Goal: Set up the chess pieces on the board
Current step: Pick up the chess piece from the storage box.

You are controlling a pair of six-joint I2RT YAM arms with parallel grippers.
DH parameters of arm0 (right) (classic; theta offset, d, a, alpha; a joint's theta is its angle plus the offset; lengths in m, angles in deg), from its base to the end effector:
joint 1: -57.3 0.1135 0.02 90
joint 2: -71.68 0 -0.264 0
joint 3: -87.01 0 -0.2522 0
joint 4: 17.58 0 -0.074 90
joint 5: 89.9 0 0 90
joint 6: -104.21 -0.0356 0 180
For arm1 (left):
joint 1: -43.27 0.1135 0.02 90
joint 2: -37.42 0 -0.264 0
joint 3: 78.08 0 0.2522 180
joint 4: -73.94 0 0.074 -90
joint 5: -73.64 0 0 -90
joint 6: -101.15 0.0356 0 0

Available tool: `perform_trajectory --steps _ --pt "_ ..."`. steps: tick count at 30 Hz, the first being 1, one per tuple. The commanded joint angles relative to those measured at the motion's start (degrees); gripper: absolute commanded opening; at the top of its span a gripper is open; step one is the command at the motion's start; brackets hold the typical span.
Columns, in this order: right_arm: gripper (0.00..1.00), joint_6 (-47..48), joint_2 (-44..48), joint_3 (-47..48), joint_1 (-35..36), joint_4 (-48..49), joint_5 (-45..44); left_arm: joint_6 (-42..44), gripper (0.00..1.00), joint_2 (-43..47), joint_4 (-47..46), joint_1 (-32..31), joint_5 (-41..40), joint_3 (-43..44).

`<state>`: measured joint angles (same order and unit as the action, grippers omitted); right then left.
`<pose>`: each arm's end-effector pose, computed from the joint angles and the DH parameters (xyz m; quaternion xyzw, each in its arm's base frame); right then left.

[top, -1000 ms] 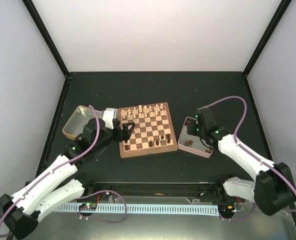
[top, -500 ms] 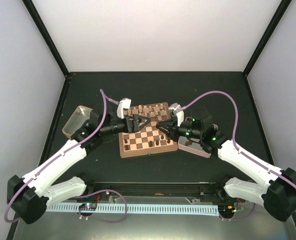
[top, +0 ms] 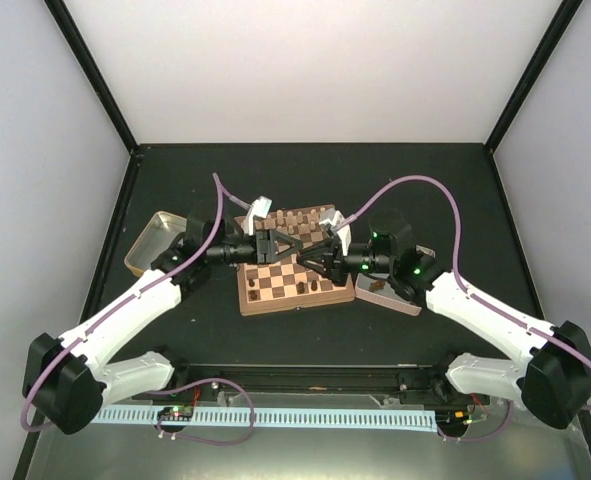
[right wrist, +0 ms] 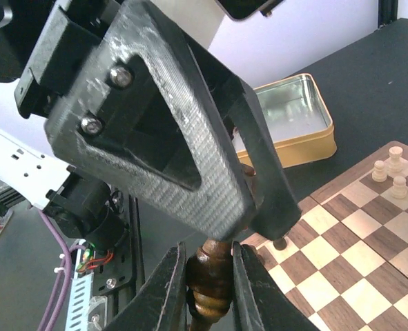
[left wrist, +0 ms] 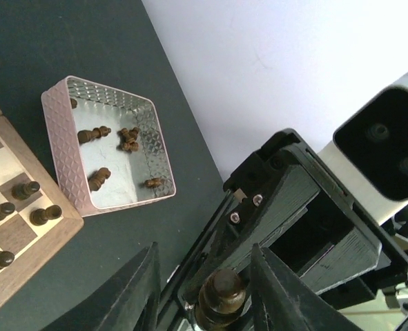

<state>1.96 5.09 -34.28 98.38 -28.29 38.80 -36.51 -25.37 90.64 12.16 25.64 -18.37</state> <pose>0.1824 0.1885 0.2887 -0.3780 0.6939 0.4876 0.3713 0.1980 -0.1473 0.3007 0.0941 0.7854 -0.5673 0.2290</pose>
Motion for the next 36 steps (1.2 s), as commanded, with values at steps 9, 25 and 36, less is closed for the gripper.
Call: perform_trajectory --steps 9,25,36 --pt "0.16 -3.54 -1.31 3.20 0.36 3.17 -0.38 -0.60 0.02 -0.35 -2.56 0.40 5.39 1.11" --pt "0.81 -53.03 3.13 -10.63 0.78 38.08 -11.69 -15.90 0.02 4.75 -16.66 2.47 -1.80 -2.18" --pt "0.54 -68.00 1.57 -11.06 4.35 42.55 -16.36 -23.12 0.02 7.19 -23.43 2.65 -7.17 -5.07"
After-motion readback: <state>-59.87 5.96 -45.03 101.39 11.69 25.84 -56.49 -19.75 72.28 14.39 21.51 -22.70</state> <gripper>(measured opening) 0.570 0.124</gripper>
